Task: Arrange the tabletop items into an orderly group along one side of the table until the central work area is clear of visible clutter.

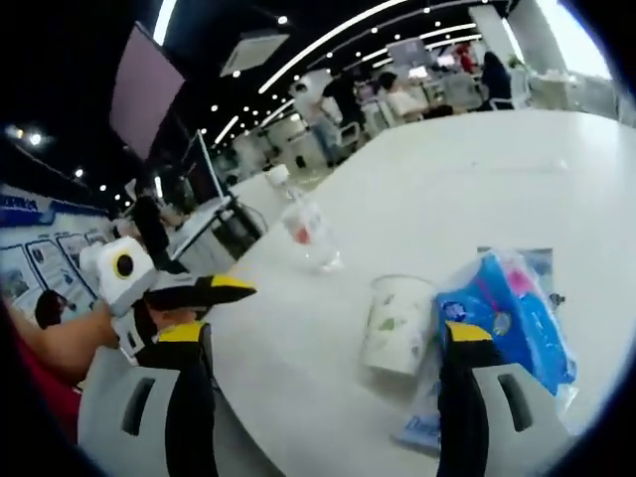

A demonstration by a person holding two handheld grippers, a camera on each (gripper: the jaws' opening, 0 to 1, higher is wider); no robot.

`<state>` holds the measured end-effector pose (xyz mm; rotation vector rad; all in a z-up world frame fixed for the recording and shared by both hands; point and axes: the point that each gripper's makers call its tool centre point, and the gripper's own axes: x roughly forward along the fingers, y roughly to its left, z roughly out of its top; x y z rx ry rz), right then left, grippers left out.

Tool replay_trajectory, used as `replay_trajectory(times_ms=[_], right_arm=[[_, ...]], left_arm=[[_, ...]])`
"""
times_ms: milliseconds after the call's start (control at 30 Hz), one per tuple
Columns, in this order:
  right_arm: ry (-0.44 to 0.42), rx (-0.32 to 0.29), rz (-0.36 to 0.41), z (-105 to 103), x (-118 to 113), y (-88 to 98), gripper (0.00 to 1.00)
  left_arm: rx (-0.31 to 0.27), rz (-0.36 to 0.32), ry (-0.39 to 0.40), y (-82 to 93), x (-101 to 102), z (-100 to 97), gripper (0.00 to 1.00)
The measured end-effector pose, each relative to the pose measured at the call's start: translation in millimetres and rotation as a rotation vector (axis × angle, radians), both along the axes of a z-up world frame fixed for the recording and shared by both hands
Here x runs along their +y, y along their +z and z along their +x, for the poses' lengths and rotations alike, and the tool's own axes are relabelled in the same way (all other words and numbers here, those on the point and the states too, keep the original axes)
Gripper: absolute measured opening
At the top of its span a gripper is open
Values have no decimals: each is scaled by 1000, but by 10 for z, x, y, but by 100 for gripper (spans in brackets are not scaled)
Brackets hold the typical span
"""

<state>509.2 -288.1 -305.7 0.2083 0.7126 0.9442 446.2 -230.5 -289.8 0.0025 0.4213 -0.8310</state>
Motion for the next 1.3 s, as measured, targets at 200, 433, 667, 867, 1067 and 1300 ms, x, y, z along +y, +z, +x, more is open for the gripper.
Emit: replay_trajectory(times_ms=[200,433,667,867,1067,1300], right_arm=[[-4,32,-35,124,113,-145,91],[-4,58,-92,246,185,-311,86],[31,85,-184,261,219,-482,79],[54,102,-230,254,206,-568,71],[84,122,-286,231,174,-681,62],[99,145,-300,215,182,-750,52]], left_arm=[[2,-11,20,-1,76,-7,75],[12,-18,27,-45,117,11,74],[20,-19,21,-63,115,17,73],[28,-19,25,-88,150,26,72],[31,-23,29,-92,165,32,72],[30,-28,34,-81,180,30,71]])
